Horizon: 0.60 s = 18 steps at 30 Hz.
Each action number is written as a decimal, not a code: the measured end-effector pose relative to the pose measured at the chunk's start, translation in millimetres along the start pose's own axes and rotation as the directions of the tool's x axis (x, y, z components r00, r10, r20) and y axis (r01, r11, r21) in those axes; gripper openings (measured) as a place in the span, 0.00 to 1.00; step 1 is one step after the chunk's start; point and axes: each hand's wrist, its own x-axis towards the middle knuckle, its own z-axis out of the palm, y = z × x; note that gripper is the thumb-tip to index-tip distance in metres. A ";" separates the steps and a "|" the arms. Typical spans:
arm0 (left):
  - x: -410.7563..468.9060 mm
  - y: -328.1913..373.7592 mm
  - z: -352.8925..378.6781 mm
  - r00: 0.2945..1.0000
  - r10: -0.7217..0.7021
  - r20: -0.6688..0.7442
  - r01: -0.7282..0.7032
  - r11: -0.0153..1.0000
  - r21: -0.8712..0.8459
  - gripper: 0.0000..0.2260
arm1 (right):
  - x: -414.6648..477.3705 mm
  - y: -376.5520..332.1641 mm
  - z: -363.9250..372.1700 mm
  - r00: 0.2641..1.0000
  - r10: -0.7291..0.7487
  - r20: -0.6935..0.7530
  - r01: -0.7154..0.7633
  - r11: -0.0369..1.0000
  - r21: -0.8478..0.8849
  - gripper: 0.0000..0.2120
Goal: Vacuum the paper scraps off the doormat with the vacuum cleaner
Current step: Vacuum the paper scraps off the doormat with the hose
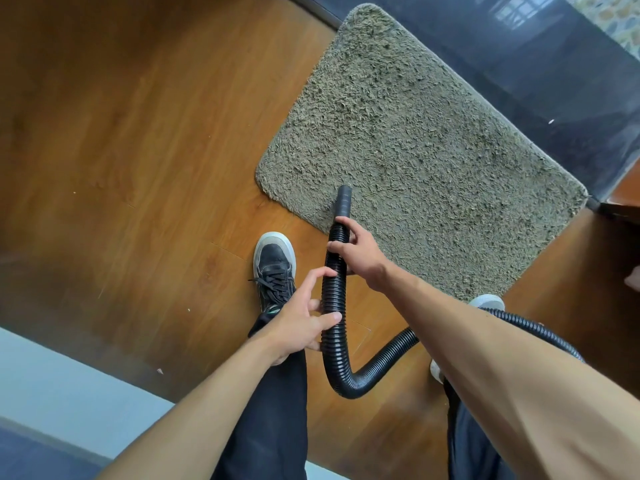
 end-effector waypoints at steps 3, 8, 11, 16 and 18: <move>10.9 8.8 8.6 0.999 0.036 -0.033 -0.034 0.998 0.055 0.25 | 4.0 -13.5 -15.1 1.000 -0.022 -0.001 0.022 0.999 0.026 0.28; 30.8 26.8 19.5 0.996 0.075 -0.044 -0.070 0.993 0.092 0.26 | 14.2 -33.7 -38.6 0.999 -0.049 -0.004 0.049 0.999 -0.011 0.28; 40.8 41.4 21.9 0.996 0.080 -0.029 -0.076 0.990 0.118 0.27 | 18.9 -39.6 -52.0 0.998 -0.056 -0.039 0.057 0.998 0.031 0.28; 55.3 59.3 26.5 0.997 0.079 -0.012 -0.076 0.981 0.178 0.29 | 25.6 -45.0 -71.2 0.996 -0.036 -0.083 0.050 0.983 0.174 0.29; 59.9 65.9 30.0 0.997 0.078 -0.010 -0.074 0.975 0.211 0.29 | 26.9 -46.2 -80.2 0.995 -0.031 -0.094 0.050 0.977 0.209 0.28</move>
